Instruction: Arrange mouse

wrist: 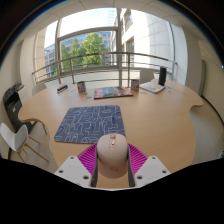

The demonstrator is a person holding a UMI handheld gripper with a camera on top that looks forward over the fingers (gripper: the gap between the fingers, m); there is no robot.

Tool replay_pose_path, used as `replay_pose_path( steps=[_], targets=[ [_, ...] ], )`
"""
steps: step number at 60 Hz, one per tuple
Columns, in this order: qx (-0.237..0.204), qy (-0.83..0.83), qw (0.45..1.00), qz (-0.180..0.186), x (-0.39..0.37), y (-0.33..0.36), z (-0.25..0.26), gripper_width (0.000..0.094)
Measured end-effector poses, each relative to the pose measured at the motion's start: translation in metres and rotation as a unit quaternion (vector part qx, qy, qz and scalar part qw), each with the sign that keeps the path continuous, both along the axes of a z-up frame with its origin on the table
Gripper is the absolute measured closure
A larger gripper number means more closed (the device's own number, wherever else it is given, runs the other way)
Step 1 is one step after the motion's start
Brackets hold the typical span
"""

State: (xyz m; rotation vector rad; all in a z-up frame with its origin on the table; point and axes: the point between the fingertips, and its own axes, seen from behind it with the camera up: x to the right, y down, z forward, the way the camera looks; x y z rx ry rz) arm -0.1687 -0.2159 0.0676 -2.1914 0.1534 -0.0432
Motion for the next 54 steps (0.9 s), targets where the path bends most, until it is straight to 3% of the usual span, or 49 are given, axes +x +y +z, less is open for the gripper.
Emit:
replay_pose_path(
  steps=[13, 21, 26, 31, 37, 39, 54],
  targets=[
    [0.116, -0.016, 0.993, -0.003, 0.007, 0.104, 0.142, 0.0515],
    [0.138, -0.021, 0.99, 0.012, -0.02, 0.175, 0.153, 0.0515],
    [0.11, -0.018, 0.993, 0.027, -0.038, 0.209, 0.123, 0.0517],
    [0.072, -0.01, 0.997, 0.034, -0.056, 0.229, 0.05, 0.0516],
    [0.005, -0.005, 0.999, 0.035, -0.066, 0.239, 0.012, 0.0514],
    [-0.003, 0.0, 0.999, 0.036, -0.066, 0.24, -0.026, 0.0509],
    [-0.057, -0.005, 0.997, 0.046, -0.074, 0.221, -0.075, 0.0385]
  ],
)
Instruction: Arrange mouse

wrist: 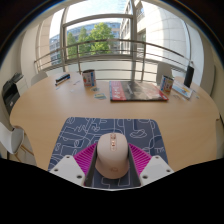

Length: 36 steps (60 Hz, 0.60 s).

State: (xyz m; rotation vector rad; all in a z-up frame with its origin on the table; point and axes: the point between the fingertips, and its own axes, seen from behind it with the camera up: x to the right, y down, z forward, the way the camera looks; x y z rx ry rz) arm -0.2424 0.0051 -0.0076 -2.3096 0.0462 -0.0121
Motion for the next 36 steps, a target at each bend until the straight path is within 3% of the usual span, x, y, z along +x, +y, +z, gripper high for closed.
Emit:
replay_pose_path(
  steps=[3, 7, 9, 13, 36],
  targets=[
    [-0.002, -0.002, 1.0, 0.003, 0.0, -0.003, 0.0, 0.0293],
    [-0.001, -0.002, 1.0, 0.009, -0.002, -0.008, 0.007, 0.007],
    [0.003, -0.005, 1.0, 0.01, -0.002, -0.011, 0.013, 0.0112],
    [0.01, -0.013, 1.0, 0.01, 0.0, -0.022, 0.032, 0.0077],
    [0.035, -0.018, 0.999, 0.001, -0.022, -0.133, 0.122, 0.0093]
  ],
)
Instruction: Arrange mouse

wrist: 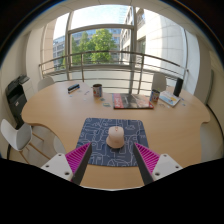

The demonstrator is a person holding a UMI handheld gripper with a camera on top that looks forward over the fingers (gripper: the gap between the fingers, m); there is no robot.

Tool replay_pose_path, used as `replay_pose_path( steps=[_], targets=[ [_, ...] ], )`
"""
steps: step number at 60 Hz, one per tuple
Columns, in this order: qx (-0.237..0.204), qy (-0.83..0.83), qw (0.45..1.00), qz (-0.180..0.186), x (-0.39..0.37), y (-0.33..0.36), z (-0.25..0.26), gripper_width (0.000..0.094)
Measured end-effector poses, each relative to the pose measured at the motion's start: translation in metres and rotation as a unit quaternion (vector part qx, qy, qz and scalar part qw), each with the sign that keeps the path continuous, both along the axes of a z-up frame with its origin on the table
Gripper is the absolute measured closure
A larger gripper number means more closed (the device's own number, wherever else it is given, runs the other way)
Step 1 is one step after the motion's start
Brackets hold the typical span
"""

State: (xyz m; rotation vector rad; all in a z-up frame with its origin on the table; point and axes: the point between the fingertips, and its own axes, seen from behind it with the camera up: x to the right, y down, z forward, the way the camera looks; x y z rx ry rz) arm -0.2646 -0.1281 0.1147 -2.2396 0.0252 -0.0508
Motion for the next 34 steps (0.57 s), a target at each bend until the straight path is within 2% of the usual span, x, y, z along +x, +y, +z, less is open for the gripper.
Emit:
replay_pose_path(
  steps=[17, 34],
  targets=[
    [0.017, -0.017, 0.999, -0.021, -0.016, -0.078, 0.036, 0.009],
    [0.028, -0.034, 0.999, -0.026, -0.028, -0.128, 0.055, 0.009]
  ],
)
